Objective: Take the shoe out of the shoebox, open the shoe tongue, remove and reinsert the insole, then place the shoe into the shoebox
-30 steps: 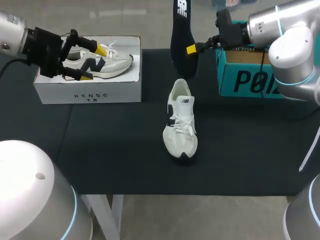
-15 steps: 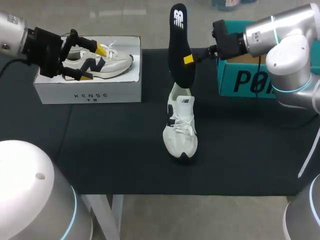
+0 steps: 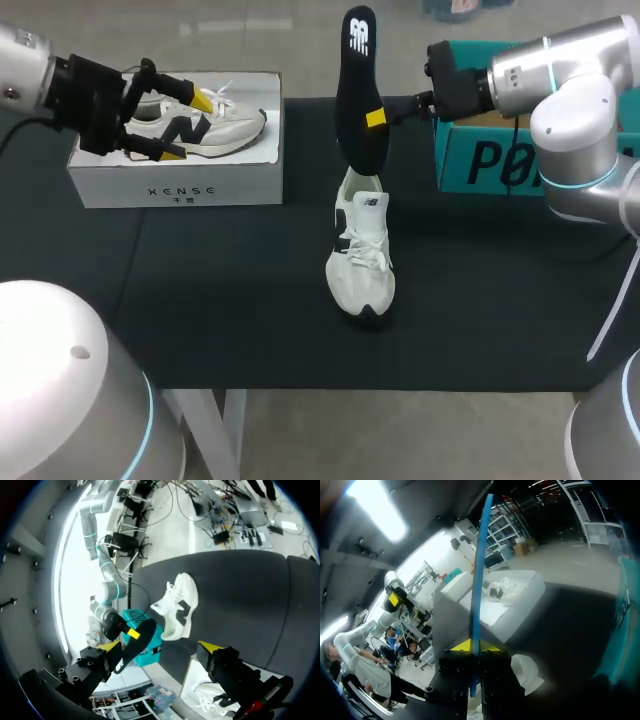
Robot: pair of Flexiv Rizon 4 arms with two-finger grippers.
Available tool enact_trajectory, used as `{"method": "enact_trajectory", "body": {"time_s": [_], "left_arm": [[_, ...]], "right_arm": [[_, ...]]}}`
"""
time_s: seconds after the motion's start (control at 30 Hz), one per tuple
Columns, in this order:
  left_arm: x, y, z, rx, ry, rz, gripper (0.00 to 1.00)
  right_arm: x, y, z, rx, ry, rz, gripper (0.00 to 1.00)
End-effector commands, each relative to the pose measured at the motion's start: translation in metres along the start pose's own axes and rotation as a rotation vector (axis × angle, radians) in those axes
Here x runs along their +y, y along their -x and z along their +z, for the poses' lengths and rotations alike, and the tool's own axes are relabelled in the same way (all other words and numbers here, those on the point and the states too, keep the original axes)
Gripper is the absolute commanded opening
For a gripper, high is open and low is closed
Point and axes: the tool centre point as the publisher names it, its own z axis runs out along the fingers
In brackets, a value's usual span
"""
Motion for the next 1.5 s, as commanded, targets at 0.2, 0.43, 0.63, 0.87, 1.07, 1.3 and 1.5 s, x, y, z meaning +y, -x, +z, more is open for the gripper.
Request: {"method": "enact_trajectory", "body": {"time_s": [0.2,0.43,0.63,0.87,1.07,1.3,1.5], "left_arm": [[0.000,0.001,0.000,0.003,0.000,0.000,1.00],[0.000,0.001,0.000,0.003,0.000,0.000,1.00],[0.000,0.001,0.000,0.003,0.000,0.000,1.00],[0.000,0.001,0.000,0.003,0.000,0.000,1.00],[0.000,0.001,0.000,0.003,0.000,0.000,1.00],[0.000,0.001,0.000,0.003,0.000,0.000,1.00],[0.000,0.001,0.000,0.003,0.000,0.000,1.00]], "right_arm": [[-0.019,0.029,0.027,0.052,0.052,-0.030,0.00],[-0.030,0.045,0.036,0.054,0.040,-0.036,0.00],[-0.041,0.052,0.036,0.058,0.038,-0.013,0.00],[-0.054,0.050,0.037,0.061,0.027,0.007,0.00],[-0.066,0.045,0.036,0.052,0.022,0.028,0.00],[-0.088,0.047,0.038,0.031,0.006,0.064,0.00],[-0.102,0.044,0.039,0.028,-0.007,0.095,0.00]]}}
